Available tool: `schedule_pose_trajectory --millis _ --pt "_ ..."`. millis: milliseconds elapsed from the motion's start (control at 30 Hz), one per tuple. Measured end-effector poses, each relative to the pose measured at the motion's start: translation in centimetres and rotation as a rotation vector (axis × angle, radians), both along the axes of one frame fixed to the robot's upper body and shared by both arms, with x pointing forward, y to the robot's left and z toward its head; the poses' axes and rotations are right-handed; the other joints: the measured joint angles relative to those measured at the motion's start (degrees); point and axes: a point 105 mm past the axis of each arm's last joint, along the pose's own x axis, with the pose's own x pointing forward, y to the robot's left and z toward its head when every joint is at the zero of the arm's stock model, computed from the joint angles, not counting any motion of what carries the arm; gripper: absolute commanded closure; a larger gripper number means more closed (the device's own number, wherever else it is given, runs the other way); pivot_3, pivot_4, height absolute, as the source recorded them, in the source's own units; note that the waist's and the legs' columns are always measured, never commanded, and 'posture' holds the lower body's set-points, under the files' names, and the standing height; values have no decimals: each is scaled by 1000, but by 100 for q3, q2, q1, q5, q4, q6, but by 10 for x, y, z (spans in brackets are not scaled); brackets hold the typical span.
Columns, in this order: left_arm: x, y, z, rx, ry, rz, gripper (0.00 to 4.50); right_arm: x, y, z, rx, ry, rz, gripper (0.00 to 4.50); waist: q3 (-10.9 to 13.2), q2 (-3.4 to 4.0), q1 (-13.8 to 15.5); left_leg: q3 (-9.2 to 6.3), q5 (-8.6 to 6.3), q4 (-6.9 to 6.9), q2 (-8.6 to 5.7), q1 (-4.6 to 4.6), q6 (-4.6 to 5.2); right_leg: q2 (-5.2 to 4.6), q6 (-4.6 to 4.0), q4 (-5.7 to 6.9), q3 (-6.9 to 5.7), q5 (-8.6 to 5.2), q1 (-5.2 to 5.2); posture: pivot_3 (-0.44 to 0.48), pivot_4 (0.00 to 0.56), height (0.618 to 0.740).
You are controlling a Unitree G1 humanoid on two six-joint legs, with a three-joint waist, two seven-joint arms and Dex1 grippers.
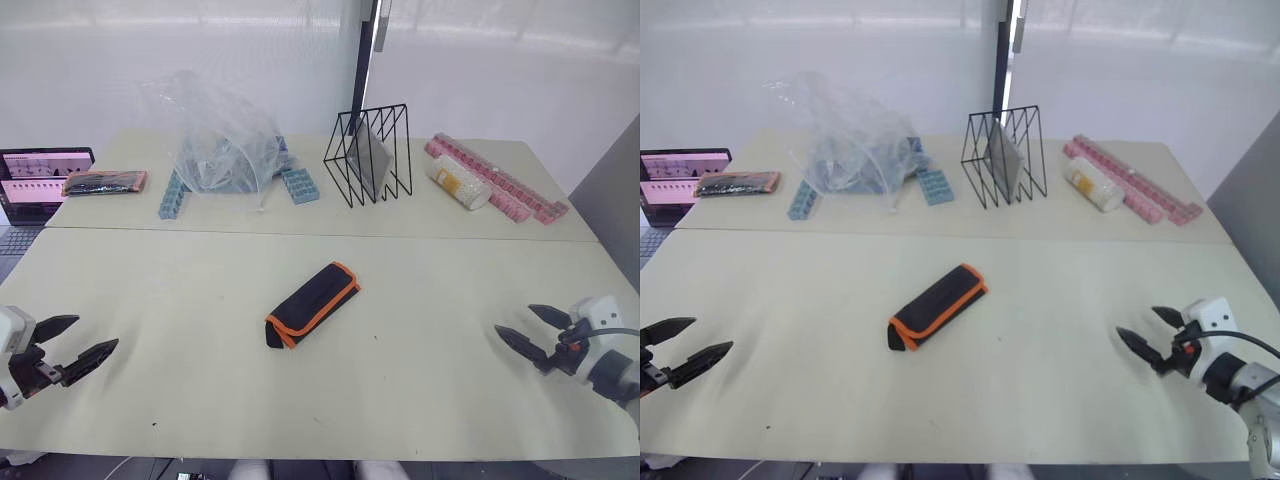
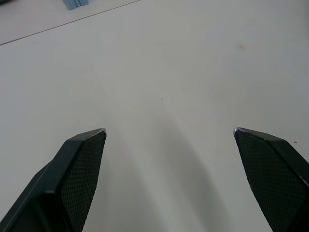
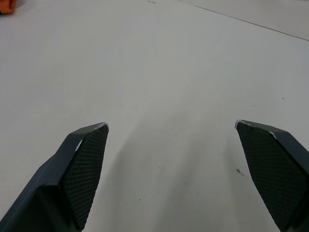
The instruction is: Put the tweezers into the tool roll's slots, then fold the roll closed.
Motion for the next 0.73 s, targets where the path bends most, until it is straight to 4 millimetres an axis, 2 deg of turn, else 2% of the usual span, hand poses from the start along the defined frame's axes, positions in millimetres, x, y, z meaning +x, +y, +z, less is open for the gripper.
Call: schedule_pose_trajectory --millis 733 --pt "7 -8 -3 -9 6 -24 0 1 5 2 -10 1 -6 34 -3 3 4 0 0 11 0 3 0 0 -30 15 -1 19 6 0 150 720"
